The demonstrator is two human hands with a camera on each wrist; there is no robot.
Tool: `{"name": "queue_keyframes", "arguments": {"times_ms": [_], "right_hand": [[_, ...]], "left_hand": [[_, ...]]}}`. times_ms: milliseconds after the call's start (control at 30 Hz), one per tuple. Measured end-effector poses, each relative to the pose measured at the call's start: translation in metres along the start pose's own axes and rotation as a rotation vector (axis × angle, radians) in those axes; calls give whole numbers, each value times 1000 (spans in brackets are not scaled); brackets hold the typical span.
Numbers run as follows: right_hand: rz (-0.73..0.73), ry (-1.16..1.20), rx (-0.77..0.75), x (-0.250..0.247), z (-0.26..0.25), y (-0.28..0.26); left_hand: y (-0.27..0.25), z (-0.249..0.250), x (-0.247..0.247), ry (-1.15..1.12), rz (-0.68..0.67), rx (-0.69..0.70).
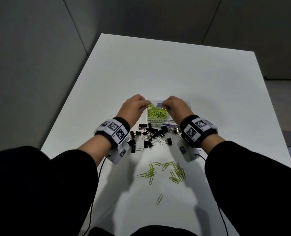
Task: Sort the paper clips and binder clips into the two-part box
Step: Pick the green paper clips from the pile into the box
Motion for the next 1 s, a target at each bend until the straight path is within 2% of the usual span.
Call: {"name": "queue_keyframes", "arguments": {"times_ms": [100, 200, 333, 467, 567, 733, 900, 1000], "right_hand": [[-110, -52, 65, 25, 4, 23], [-172, -60, 106, 35, 9, 24], [-98, -3, 108, 21, 17, 12], [-21, -23, 101, 4, 34, -12], [-40, -16, 123, 1, 43, -35], [-206, -82, 94, 6, 46, -78], [-379, -172, 152, 18, 50, -123], [-471, -225, 200, 23, 48, -146]], "left_hand": [[20, -13, 15, 57, -78, -70], [28, -19, 30, 95, -148, -94], [33, -13, 50, 113, -237, -46], [35, -3, 69, 199, -416, 55], [34, 3, 76, 216, -491, 83], [23, 14, 63, 218, -459, 129], [-21, 26, 42, 219, -444, 230], [-67, 25, 40, 227, -534, 243]]}}
Point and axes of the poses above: each hand's wrist, its own y-axis towards the middle knuckle, its own x-axis out of the palm, z = x × y, the point moved 4 cm from there along y, towards the middle knuckle, and after that the axes turned 12 degrees about z, right-handed, at the moved point
